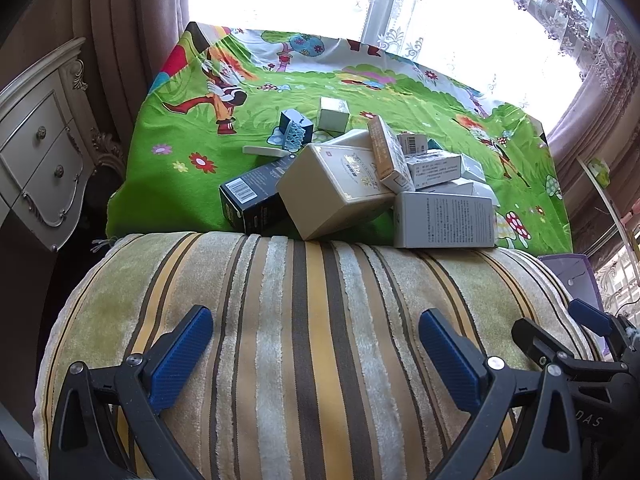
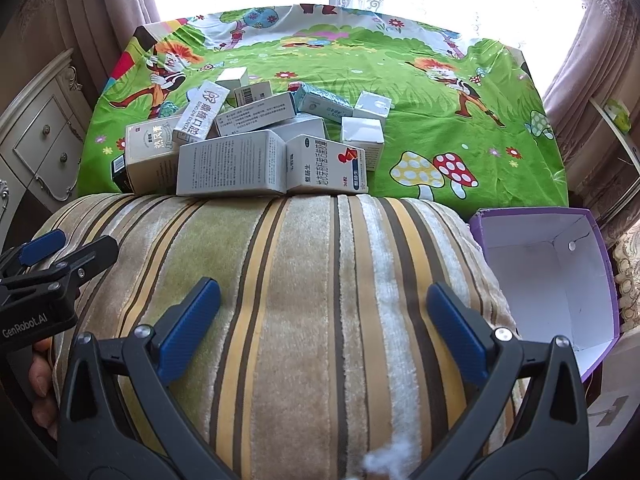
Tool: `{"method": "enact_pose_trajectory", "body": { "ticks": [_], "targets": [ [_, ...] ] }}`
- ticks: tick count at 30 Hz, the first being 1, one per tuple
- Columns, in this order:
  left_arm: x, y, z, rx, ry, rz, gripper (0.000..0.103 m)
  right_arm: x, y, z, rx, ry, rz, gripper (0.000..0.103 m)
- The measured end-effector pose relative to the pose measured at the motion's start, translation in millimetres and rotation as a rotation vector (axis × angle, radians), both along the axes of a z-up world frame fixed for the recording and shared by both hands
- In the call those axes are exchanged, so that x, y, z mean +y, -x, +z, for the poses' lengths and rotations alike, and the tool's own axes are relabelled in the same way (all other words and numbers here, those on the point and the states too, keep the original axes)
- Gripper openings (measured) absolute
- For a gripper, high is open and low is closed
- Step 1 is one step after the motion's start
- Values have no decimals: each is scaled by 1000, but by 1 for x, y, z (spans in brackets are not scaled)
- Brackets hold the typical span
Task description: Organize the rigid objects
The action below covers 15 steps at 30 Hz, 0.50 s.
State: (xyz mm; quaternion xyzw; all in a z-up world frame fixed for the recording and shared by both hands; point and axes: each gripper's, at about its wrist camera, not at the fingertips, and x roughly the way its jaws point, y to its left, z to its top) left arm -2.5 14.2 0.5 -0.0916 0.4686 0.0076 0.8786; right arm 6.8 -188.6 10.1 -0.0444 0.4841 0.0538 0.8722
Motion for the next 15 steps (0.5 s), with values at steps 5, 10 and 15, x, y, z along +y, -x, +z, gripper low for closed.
{"method": "enact_pose_trajectory", "body": {
  "ticks": [5, 10, 15],
  "targets": [
    [3, 2, 1, -11, 21, 0, 103, -6, -3, 0, 20, -48, -5, 103],
    [6, 3, 2, -27, 46, 4, 103, -5, -9, 2, 78, -39, 12, 103],
    [9, 6, 7, -58, 71, 9, 101, -6, -15, 2, 130, -44, 31, 103]
  ]
}}
